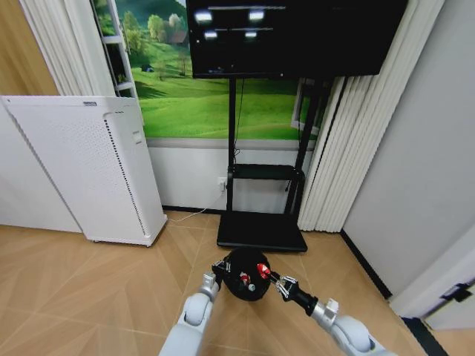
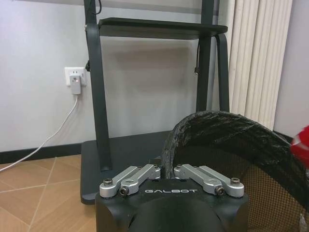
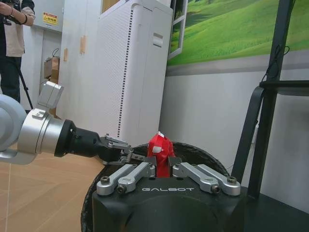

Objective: Pick up the trash bin and place the garbage on the floor into it.

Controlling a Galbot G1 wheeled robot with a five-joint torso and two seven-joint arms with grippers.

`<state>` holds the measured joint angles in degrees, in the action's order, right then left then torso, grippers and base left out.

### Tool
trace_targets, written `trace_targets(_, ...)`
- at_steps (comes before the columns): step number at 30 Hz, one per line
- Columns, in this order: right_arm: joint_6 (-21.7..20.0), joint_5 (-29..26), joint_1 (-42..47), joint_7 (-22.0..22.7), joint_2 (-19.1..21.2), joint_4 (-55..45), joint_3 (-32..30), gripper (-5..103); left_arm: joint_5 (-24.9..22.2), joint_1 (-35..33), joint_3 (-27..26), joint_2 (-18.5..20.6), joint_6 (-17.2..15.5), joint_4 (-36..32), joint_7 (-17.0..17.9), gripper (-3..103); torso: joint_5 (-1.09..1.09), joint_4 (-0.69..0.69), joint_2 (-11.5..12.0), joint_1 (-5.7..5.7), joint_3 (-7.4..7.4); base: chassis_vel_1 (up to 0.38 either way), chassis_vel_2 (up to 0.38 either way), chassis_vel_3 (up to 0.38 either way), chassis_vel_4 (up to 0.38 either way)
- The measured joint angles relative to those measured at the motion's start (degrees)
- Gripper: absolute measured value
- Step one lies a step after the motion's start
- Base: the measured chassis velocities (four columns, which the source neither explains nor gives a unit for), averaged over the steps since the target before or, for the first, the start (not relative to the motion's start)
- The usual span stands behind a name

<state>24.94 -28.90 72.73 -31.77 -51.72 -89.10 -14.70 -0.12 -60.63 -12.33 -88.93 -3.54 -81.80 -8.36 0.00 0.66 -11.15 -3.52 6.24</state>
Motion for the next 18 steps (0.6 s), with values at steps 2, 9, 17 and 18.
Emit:
trace_targets(2,0.0,0.6,-0.9,0.5,-0.7,0.6,1.1,12,0.1,-0.1,0.4,-0.1,0.0,-0.1,0.0,7,0.00,0.00,0.0,0.00,0.00,0.000,0.000,0.000,0.000)
trace_targets(9,-1.5,0.9,-1.0,1.7,-1.2,0.2,1.1,16,0.2,-1.0,0.8,0.1,0.0,-1.2,0.0,7,0.00,0.00,0.0,0.00,0.00,0.000,0.000,0.000,0.000)
trace_targets(17,-2.0,1.0,-0.2,1.6,-1.0,-0.3,-0.1,48,0.5,-1.6,0.8,0.1,0.0,-1.7,0.0,7,0.00,0.00,0.0,0.00,0.00,0.000,0.000,0.000,0.000)
trace_targets(18,-2.0,1.0,-0.1,1.6,-1.0,-0.3,-0.2,48,0.5,-1.6,0.8,0.1,0.0,-1.7,0.0,7,0.00,0.00,0.0,0.00,0.00,0.000,0.000,0.000,0.000)
